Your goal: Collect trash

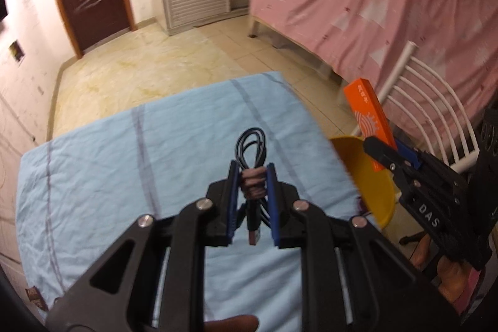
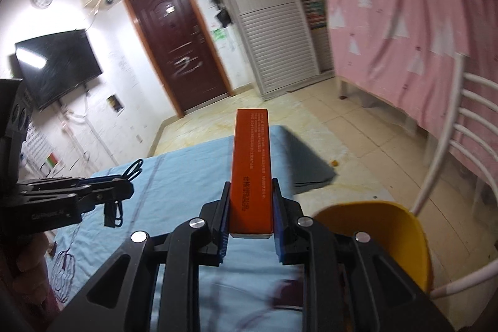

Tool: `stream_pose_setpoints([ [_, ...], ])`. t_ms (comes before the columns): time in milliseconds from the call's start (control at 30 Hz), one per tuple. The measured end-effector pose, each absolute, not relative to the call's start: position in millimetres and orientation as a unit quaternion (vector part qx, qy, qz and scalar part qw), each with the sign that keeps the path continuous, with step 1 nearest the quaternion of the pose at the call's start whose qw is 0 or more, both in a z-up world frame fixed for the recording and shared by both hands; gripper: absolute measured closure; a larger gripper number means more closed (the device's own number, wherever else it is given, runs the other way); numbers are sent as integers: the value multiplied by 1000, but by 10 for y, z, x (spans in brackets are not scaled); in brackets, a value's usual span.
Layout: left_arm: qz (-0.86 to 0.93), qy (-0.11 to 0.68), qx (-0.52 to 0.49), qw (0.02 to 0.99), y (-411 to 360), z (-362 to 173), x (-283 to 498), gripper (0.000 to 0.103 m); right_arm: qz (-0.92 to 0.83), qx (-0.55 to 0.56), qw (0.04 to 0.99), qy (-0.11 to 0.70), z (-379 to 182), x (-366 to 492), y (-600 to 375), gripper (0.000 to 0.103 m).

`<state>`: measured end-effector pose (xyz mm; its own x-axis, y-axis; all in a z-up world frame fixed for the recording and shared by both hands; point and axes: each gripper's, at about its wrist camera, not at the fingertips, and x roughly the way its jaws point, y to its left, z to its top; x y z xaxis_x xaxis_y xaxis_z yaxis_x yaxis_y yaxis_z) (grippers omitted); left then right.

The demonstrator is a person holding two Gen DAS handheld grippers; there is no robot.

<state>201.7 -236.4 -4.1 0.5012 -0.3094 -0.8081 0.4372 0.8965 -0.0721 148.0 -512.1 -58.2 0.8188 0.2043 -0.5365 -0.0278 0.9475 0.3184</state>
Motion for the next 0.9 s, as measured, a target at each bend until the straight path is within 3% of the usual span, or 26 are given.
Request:
stream_pose_setpoints([
  [333,-259,459,106,843,-3185,-180,1850,88,15,181,944,276,-620,1276,-5906,86],
  [633,-329,453,77,825,-3715,-217,1767,86,-1,207,929,308,-879,1364,-6171,85],
  [667,-337,455,72,821,-3754,-231,1772,83,-3,210,927,311,-906,1379,-6182,82],
  [733,-340,461,69,817,-3782,-261,1786,63,-12,216,923,319,-972,1391,-6214,68],
  [800,-336,463,74,817,-3778,-296,1772,63,-9,221,922,317,-993,1386,-6228,44],
  [900,-334,468,69,815,-3714,-334,1782,59,-6,227,923,311,-997,1376,-6219,36],
])
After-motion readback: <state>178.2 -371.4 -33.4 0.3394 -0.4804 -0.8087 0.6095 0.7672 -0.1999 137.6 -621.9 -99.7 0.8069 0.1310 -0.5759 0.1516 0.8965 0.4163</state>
